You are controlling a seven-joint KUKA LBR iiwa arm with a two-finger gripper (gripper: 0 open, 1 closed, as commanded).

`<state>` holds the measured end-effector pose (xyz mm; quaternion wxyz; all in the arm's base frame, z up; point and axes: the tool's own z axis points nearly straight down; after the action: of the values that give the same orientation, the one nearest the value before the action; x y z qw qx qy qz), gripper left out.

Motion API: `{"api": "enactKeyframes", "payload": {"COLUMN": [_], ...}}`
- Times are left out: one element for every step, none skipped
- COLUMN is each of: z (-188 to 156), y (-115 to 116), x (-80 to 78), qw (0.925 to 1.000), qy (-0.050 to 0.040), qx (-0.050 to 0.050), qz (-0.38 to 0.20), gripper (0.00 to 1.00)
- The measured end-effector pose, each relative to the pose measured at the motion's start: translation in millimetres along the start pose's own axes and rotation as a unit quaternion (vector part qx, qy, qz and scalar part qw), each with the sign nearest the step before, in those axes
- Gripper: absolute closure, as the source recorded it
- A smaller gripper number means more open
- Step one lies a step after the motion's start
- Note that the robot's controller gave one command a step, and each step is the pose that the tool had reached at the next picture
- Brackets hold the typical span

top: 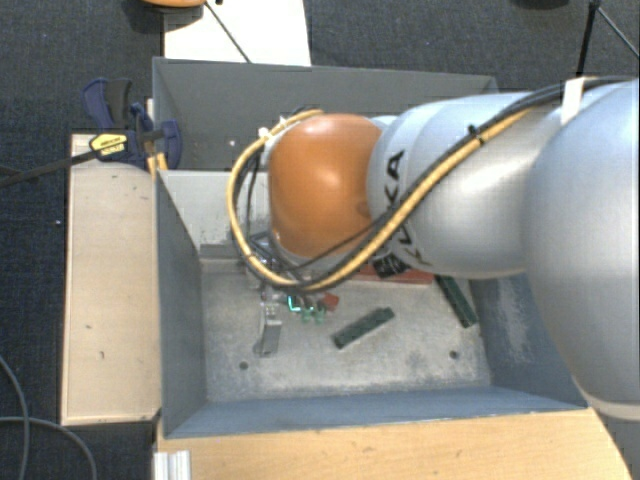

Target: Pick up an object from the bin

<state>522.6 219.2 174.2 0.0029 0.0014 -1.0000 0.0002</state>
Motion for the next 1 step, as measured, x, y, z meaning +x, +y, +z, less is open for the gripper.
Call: {"api": "enactKeyframes", "payload": {"z": [-4.1], "y": [-1.0], "x": [-2.2], "qw": [1.0], "qy": [-0.0037], "qx": [-0.001], "qz": [0.002], "gripper": [0.0]}}
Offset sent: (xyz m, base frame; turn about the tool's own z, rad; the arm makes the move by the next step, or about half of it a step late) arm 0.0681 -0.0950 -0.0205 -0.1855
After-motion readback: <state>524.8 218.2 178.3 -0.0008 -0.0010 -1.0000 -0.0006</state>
